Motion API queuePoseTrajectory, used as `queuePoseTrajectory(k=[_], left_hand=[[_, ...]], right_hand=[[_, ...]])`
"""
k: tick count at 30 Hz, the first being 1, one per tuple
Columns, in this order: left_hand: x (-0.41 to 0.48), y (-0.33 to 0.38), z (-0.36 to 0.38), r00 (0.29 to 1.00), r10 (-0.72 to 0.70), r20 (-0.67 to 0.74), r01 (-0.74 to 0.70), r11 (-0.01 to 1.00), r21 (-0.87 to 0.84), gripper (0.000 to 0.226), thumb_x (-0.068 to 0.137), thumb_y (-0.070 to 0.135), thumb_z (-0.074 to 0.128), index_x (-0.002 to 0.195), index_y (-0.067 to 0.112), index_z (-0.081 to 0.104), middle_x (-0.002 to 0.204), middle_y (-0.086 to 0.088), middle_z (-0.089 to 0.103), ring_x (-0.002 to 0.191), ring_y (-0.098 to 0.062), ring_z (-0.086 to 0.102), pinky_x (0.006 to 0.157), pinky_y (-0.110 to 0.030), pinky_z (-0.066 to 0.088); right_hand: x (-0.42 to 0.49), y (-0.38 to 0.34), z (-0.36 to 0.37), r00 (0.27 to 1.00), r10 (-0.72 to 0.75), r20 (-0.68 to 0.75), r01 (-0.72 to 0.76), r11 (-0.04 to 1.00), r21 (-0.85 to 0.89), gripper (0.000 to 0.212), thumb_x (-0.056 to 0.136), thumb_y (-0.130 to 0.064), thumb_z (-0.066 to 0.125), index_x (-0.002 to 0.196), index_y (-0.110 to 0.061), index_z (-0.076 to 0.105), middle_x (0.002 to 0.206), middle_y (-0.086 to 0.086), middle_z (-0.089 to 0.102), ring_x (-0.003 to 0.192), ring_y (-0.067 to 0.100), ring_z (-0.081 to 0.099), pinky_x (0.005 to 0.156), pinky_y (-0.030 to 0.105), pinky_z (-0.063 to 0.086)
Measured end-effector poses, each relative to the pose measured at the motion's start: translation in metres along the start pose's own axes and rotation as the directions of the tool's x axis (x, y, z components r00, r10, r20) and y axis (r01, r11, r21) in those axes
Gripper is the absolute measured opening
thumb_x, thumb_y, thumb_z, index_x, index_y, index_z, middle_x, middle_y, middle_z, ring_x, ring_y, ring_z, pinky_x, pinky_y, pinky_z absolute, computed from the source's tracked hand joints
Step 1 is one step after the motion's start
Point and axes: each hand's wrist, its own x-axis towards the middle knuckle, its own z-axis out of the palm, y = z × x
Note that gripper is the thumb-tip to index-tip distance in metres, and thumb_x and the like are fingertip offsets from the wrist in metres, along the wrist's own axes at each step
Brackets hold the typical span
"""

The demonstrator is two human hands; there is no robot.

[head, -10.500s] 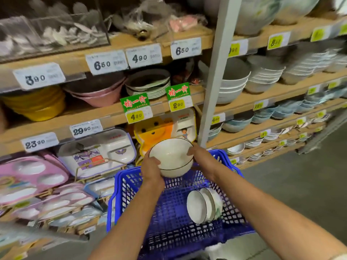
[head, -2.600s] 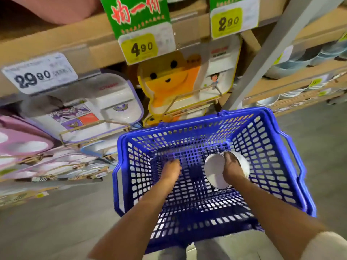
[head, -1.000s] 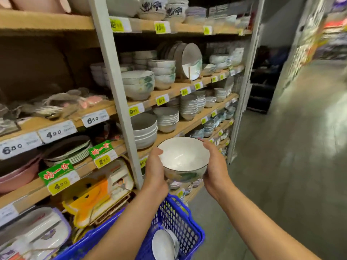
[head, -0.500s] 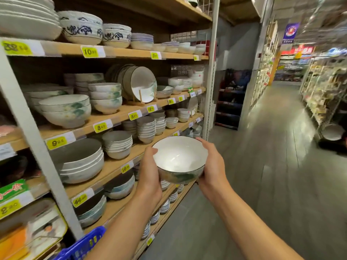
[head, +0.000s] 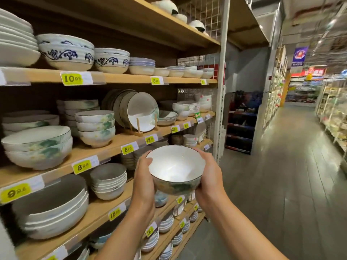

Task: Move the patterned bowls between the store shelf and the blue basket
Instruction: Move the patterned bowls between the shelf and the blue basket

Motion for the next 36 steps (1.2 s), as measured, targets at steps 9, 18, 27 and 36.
queuePoseTrajectory(k=[9, 18, 27, 36], left_hand=[[0.101, 0.021, -0.019, 0.991, 0.1, -0.084, -0.093, 0.992, 0.086, 0.053, 0.07, 0.057, 0.043, 0.108, 0.031, 0.068, 0.115, 0.001, 0.069, 0.112, -0.021, 0.06, 0.091, -0.045, 0.054], [0.153, 0.072, -0.07, 0.94, 0.321, 0.12, -0.34, 0.914, 0.219, 0.056, 0.08, 0.048, 0.045, 0.129, 0.026, 0.057, 0.123, 0.009, 0.067, 0.115, -0.008, 0.061, 0.084, -0.022, 0.055], [0.214, 0.106, -0.085, 0.849, 0.525, 0.058, -0.504, 0.773, 0.385, 0.048, 0.066, 0.03, 0.051, 0.106, 0.05, 0.068, 0.096, 0.02, 0.066, 0.092, -0.009, 0.054, 0.076, -0.02, 0.047], [0.261, 0.119, -0.088, 0.769, 0.635, -0.073, -0.505, 0.674, 0.54, 0.055, 0.067, 0.03, 0.051, 0.121, 0.021, 0.059, 0.119, 0.004, 0.068, 0.116, -0.014, 0.06, 0.09, -0.024, 0.052]], right_hand=[[0.105, 0.017, 0.064, 0.985, 0.06, 0.159, -0.067, 0.997, 0.041, 0.031, 0.093, -0.023, 0.043, 0.071, -0.017, 0.063, 0.074, 0.001, 0.067, 0.071, 0.019, 0.065, 0.055, 0.026, 0.048], [0.179, 0.03, 0.152, 0.898, 0.256, 0.359, -0.334, 0.926, 0.176, 0.033, 0.093, -0.029, 0.04, 0.083, -0.013, 0.066, 0.078, 0.008, 0.073, 0.072, 0.024, 0.068, 0.064, 0.031, 0.054], [0.254, 0.039, 0.228, 0.767, 0.357, 0.534, -0.516, 0.837, 0.182, 0.027, 0.092, -0.03, 0.044, 0.069, -0.019, 0.052, 0.075, 0.005, 0.065, 0.071, 0.021, 0.061, 0.058, 0.026, 0.049], [0.306, 0.049, 0.281, 0.678, 0.31, 0.667, -0.544, 0.821, 0.172, 0.018, 0.088, -0.023, 0.047, 0.09, -0.015, 0.062, 0.078, 0.006, 0.072, 0.075, 0.022, 0.068, 0.067, 0.032, 0.054]])
